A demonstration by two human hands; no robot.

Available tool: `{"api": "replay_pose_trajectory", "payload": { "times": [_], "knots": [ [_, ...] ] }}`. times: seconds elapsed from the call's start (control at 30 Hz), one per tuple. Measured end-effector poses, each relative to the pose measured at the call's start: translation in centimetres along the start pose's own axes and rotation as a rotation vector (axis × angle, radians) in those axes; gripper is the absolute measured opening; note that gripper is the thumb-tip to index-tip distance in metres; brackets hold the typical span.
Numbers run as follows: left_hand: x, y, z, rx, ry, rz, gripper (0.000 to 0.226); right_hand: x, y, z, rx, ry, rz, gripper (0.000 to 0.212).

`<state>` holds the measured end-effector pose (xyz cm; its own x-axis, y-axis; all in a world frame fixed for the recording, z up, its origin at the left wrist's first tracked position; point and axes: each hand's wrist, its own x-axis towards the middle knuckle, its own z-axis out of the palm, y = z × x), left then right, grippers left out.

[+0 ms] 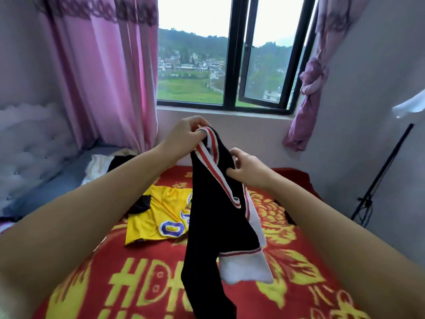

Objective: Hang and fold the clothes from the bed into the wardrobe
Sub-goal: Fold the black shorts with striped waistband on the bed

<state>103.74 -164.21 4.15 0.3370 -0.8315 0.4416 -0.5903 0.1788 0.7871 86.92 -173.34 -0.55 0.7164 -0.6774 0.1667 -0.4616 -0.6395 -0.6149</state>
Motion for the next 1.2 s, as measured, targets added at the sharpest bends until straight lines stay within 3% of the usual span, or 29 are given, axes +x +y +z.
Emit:
{"api": "replay_pose_trajectory", "payload": {
  "times": [0.13, 0.23, 0.4, 0.53, 0.63, 0.73, 0.8, 0.9, 1.03, 1.1, 1.2],
  "knots": [
    [-0.4, 1.8, -0.8, -0.021, -0.081, 0.007, 0.018, -1.1, -1.3, -1.1, 0.119, -0.013, -0.051, 0.045],
    [-1.1, 2.0, 0.0, -0.031, -0.170, 0.041, 0.010, -0.8, -3.3, -1.1, 0.163, 0.150, -0.177, 0.011],
    [-1.5, -0.6, 0.9, 0.133, -0.082, 0.069, 0.008, -0.3, -3.9, -2.1, 0.152, 0.343, -0.163, 0.008],
    [-3.9, -6.2, 1.0, 0.413, -0.283, -0.159, 0.021, 0.1, -3.4, -4.9, 0.109, 0.535, -0.164, 0.011],
    [-5.7, -10.3, -1.3, 0.195, -0.240, -0.358, 0.025, -0.2, -1.3, -7.3, -0.040, 0.605, -0.103, 0.019],
    [-5.6, -11.2, -4.4, -0.127, -0.155, -0.373, 0.021, -1.5, 1.4, -8.7, -0.172, 0.495, -0.097, 0.021],
    [-5.1, -10.5, -5.7, -0.176, -0.137, -0.294, 0.022, -2.3, 2.2, -9.0, -0.071, 0.319, -0.093, 0.031],
    [-4.7, -9.0, -6.3, -0.135, -0.140, -0.224, 0.041, -3.3, 2.5, -9.3, 0.190, 0.021, 0.012, 0.043],
    [-4.1, -7.8, -7.9, -0.082, -0.459, -0.262, 0.064, -3.9, 4.0, -10.6, 0.318, -0.427, 0.207, 0.049],
    [-3.7, -7.9, -8.8, -0.066, -0.610, -0.290, 0.064, -4.4, 4.9, -11.1, 0.329, -0.464, 0.232, 0.039],
    [-3.1, -8.3, -9.4, -0.036, -0.722, -0.301, 0.053, -5.2, 6.0, -11.5, 0.383, -0.356, 0.230, 0.034]
  ]
}}
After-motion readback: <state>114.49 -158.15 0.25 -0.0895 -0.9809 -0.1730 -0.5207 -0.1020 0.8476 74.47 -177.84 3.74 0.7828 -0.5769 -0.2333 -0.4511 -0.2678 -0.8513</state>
